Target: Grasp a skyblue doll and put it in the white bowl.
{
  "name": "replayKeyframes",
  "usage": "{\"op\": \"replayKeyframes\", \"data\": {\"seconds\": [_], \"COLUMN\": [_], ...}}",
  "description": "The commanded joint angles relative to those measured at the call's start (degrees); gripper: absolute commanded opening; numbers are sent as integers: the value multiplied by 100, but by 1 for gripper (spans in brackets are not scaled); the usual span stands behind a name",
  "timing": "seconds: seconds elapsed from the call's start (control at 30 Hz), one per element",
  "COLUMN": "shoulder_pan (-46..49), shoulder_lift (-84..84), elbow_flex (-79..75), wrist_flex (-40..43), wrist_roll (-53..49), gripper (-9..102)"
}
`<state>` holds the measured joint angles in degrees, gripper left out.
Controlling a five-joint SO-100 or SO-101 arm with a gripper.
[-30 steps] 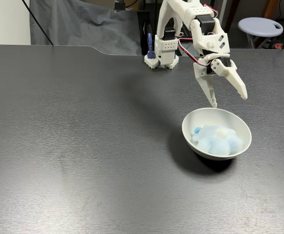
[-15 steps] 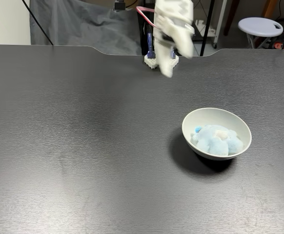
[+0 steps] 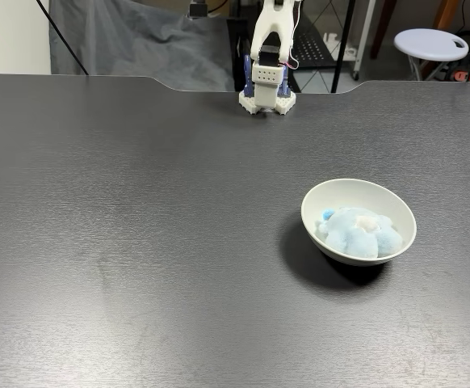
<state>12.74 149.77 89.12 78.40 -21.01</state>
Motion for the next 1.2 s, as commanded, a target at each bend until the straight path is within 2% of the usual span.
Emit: {"op": "replayKeyframes", "data": {"seconds": [0.0, 0.13, 0.23, 0.4, 0.5, 0.67, 0.77, 0.97, 1.17], "shoulder_pan": [-255, -1002, -1134, -1125, -1107, -1107, -1125, -1116, -1107], "shoulder_lift": [-35, -62, 35, 817, 1749, 3366, 4245, 4140, 4140], "elbow_flex": [-114, 633, 1195, 2479, 3753, 6029, 6855, 7066, 7093], "wrist_flex": [0, -105, -527, -1503, -1714, -1723, -1723, -1371, -290], "wrist_roll": [26, 35, 97, 1099, 1626, 1688, 1688, 1731, 1758], "gripper": [-1, -1, -1, -1, -1, -1, -1, -1, -1]}}
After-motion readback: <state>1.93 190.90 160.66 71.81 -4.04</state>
